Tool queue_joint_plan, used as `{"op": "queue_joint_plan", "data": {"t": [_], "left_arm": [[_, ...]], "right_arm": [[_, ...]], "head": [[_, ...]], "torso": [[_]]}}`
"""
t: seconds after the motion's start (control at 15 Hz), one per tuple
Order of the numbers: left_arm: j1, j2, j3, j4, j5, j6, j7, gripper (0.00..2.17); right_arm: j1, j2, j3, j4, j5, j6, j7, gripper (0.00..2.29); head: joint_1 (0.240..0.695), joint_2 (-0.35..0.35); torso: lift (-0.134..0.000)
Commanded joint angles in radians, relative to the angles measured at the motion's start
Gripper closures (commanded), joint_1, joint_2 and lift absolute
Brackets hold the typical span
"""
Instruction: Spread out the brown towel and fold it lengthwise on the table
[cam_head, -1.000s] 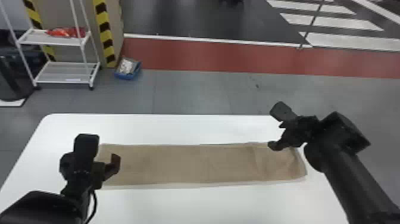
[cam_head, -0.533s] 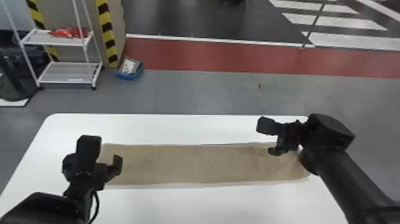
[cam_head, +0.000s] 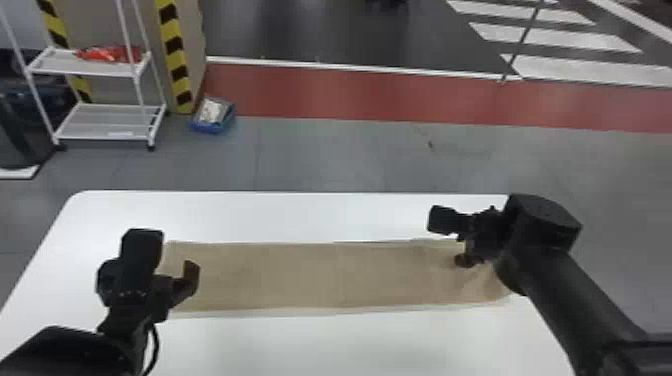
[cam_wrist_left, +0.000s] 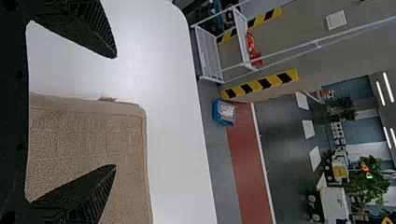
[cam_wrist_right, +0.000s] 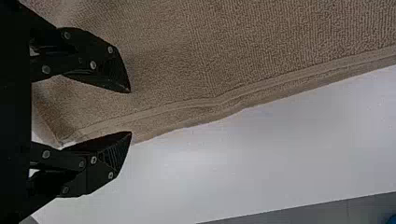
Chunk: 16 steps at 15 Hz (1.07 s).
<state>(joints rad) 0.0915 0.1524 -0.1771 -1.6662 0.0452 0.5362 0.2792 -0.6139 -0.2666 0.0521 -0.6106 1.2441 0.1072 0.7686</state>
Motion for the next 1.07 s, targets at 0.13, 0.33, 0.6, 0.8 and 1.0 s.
{"op": "queue_joint_plan", "data": {"t": [0.13,0.33,0.6,0.8,1.0], "left_arm": [[0.001,-0.001,-0.004,-0.003,-0.001,0.003,0.002,0.04],[0.002,0.001,-0.005,-0.004,-0.002,0.003,0.002,0.04],[0.007,-0.001,-0.007,-0.010,-0.004,0.006,0.003,0.04],[0.008,-0.002,-0.009,-0.017,-0.016,0.009,0.003,0.04],[0.010,-0.004,-0.009,-0.018,-0.019,0.015,0.003,0.04]], "right_arm": [[-0.035,-0.003,-0.005,0.045,-0.021,0.070,0.015,0.68],[-0.041,0.001,-0.005,0.057,-0.025,0.110,0.047,0.88],[-0.044,0.006,-0.003,0.057,-0.032,0.156,0.077,0.93],[-0.043,0.012,-0.002,0.057,-0.044,0.168,0.090,0.93],[-0.036,0.014,0.002,0.057,-0.054,0.196,0.126,0.93]], "head": [[0.695,-0.166],[0.695,-0.178],[0.695,-0.185],[0.695,-0.186],[0.695,-0.183]], "torso": [[0.000],[0.000],[0.000],[0.000],[0.000]]}}
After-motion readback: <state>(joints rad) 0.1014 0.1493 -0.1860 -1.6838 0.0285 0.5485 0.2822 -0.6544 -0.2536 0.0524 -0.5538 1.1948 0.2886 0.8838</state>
